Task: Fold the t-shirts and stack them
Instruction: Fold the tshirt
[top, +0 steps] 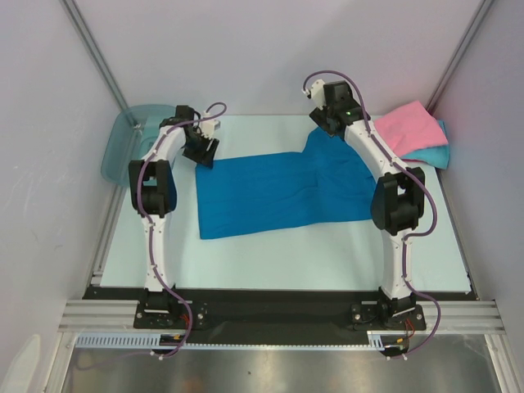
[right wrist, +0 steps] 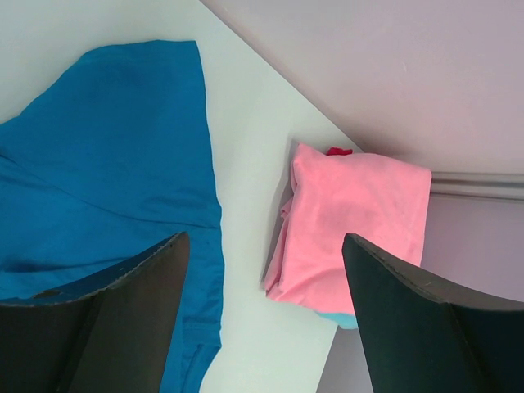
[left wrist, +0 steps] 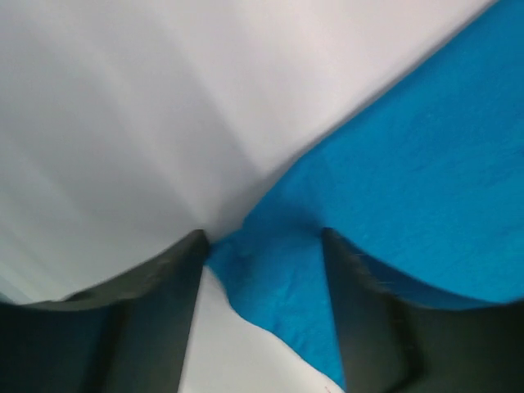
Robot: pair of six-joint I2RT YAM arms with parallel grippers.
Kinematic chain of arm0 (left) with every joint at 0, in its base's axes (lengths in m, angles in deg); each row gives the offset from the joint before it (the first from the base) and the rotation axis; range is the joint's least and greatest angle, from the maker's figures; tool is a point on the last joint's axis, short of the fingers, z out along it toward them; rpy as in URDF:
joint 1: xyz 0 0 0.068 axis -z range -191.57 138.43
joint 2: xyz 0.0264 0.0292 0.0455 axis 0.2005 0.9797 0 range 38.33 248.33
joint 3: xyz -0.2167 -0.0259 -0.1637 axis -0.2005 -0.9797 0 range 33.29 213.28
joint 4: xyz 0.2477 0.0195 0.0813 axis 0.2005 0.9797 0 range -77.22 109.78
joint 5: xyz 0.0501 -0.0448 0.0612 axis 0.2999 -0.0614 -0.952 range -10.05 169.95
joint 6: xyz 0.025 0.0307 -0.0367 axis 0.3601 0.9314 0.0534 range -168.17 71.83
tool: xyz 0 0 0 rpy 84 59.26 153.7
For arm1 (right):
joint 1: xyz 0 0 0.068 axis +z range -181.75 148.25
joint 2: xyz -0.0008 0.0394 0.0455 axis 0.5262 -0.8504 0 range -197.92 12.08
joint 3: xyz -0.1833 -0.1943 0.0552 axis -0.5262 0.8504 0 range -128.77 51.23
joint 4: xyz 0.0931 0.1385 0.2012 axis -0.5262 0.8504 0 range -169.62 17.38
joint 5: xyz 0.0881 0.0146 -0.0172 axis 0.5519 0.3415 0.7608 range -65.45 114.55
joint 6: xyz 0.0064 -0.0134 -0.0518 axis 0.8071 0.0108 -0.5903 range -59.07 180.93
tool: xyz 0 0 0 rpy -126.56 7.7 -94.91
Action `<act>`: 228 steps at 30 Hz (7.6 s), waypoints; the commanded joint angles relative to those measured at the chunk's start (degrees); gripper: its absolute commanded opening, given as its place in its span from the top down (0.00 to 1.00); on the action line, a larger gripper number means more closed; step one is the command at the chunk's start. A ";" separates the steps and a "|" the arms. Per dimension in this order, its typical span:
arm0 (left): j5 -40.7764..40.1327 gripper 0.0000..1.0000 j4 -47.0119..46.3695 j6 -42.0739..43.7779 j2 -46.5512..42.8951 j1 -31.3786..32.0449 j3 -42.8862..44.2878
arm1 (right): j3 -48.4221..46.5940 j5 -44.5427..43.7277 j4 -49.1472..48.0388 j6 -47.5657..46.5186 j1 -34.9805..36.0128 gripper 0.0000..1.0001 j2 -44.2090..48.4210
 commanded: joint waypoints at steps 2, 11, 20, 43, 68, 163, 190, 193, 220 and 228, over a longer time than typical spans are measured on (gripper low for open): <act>-0.73 0.28 2.62 1.00 1.24 0.02 -0.02 | -0.32 -1.02 -2.12 -0.32 0.72 0.18 1.58; 1.37 0.57 2.89 3.81 0.89 -0.24 -0.55 | -0.85 -1.02 -2.03 -0.06 0.90 0.17 1.14; 0.05 0.82 2.97 3.47 0.97 -0.33 0.59 | 0.03 -0.94 -1.24 0.20 1.07 0.17 1.23; -7.76 1.00 0.07 8.91 -11.33 6.08 -6.35 | -16.74 14.25 9.28 18.83 -8.33 0.18 -15.20; -22.10 1.00 3.94 18.67 -22.76 13.99 -11.71 | -17.02 35.45 -2.47 20.76 -11.85 0.18 -26.19; -24.38 1.00 -3.80 23.94 -25.57 15.31 -18.04 | -14.03 46.17 15.28 26.65 -18.78 0.42 -17.85; -23.68 1.00 -3.62 23.50 -25.75 16.37 -18.04 | -6.91 47.93 20.38 24.20 -21.60 0.42 -9.76; -23.59 1.00 -3.62 23.33 -26.10 16.45 -18.39 | -7.53 48.28 20.29 24.28 -21.25 0.43 -10.46; -24.56 1.00 -3.88 23.24 -26.63 17.33 -19.09 | -11.66 48.46 19.59 23.58 -22.66 0.45 -17.14; -24.91 1.00 -3.88 23.41 -26.45 17.69 -18.74 | -12.19 50.30 19.67 23.76 -22.40 0.49 -17.49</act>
